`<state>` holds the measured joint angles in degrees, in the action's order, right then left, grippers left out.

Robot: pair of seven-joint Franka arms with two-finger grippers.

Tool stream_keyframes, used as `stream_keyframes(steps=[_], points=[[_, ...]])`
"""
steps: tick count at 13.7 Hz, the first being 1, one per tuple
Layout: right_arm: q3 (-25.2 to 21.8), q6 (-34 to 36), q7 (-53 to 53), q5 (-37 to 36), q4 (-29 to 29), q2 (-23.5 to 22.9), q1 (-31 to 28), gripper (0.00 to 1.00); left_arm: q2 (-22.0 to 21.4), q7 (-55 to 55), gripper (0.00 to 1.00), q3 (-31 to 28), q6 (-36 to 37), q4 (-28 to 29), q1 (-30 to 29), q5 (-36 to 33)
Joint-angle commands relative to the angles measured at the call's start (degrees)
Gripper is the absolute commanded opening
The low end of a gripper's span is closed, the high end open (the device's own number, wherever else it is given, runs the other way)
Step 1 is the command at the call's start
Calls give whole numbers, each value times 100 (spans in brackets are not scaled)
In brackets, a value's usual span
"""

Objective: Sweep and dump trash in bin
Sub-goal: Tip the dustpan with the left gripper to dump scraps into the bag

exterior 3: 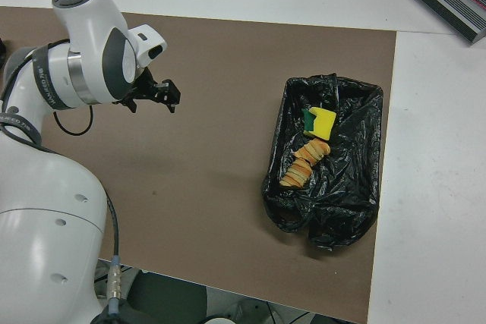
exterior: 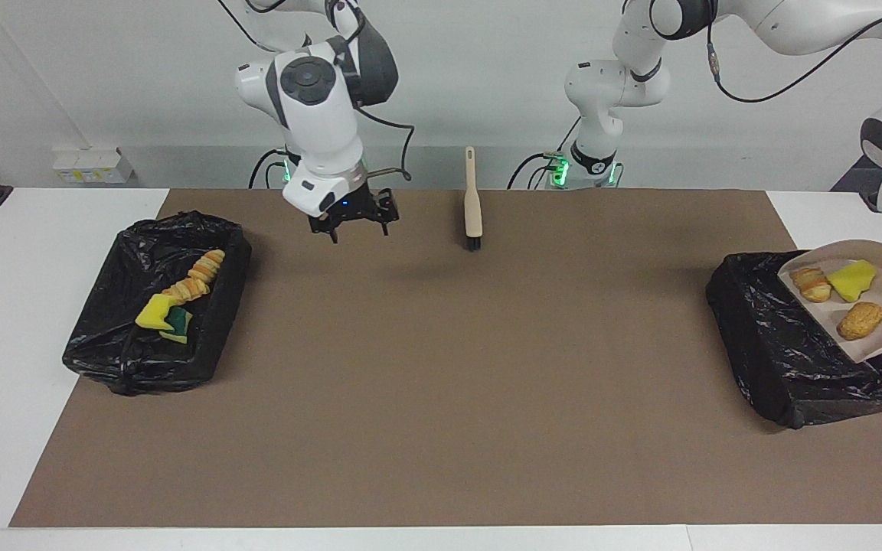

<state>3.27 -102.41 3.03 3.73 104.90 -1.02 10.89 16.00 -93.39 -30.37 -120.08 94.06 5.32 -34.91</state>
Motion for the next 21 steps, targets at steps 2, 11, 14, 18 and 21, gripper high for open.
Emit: stream_keyframes(steps=[2,11,14,18,21], points=[[-360,125,-1058,-179,-206,-47,-465,100,-70,84,0,93,344,-168,83,-761],[-750,432,-1200,-497,-891,-12,-1492,100,-703,22,0,654,1320,-371,57,-1159],[-565,722,-1060,-487,-1041,146,-1704,100,-808,40,0,980,1540,-179,56,-275],[-652,959,-260,-479,-971,339,-1143,100,-1134,538,0,1672,1558,611,56,949],[-678,933,-232,-479,-1015,340,-993,100,-1275,2029,0,2357,1741,1069,57,1311]])
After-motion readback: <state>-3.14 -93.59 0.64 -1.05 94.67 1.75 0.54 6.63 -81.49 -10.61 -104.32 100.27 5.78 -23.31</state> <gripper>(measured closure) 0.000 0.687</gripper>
